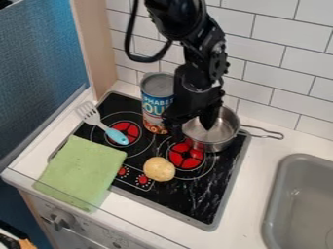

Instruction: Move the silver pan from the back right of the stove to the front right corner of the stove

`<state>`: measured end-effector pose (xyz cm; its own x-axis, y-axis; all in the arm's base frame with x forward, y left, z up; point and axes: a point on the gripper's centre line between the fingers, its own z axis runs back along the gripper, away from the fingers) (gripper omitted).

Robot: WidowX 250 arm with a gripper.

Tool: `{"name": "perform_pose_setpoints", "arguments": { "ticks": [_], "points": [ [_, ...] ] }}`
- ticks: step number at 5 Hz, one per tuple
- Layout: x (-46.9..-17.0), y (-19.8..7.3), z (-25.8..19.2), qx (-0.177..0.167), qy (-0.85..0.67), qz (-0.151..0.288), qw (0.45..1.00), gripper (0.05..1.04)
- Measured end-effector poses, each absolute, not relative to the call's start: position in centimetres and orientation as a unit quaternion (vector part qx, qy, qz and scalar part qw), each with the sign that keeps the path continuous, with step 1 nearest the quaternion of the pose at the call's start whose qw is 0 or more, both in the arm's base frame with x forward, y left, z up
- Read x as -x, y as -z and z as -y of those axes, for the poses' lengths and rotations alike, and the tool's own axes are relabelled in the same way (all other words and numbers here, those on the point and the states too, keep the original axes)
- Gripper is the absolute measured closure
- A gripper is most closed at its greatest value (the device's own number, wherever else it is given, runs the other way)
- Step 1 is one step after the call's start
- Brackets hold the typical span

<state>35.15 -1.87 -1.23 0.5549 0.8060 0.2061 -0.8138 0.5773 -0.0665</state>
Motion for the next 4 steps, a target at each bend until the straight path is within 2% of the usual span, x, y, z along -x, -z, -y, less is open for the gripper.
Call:
{"name": "perform_pose_setpoints", "arguments": {
  "ticks": [2, 3, 4],
  "points": [
    [-35.6, 2.7, 2.5, -0.007, -0.472, 0.099, 0.876, 0.103],
    [-35.5, 2.9, 3.1, -0.001, -0.471, 0.102, 0.876, 0.243],
    [-34.9, 3.3, 3.0, -0.004, -0.474, 0.099, 0.875, 0.547]
  ]
}}
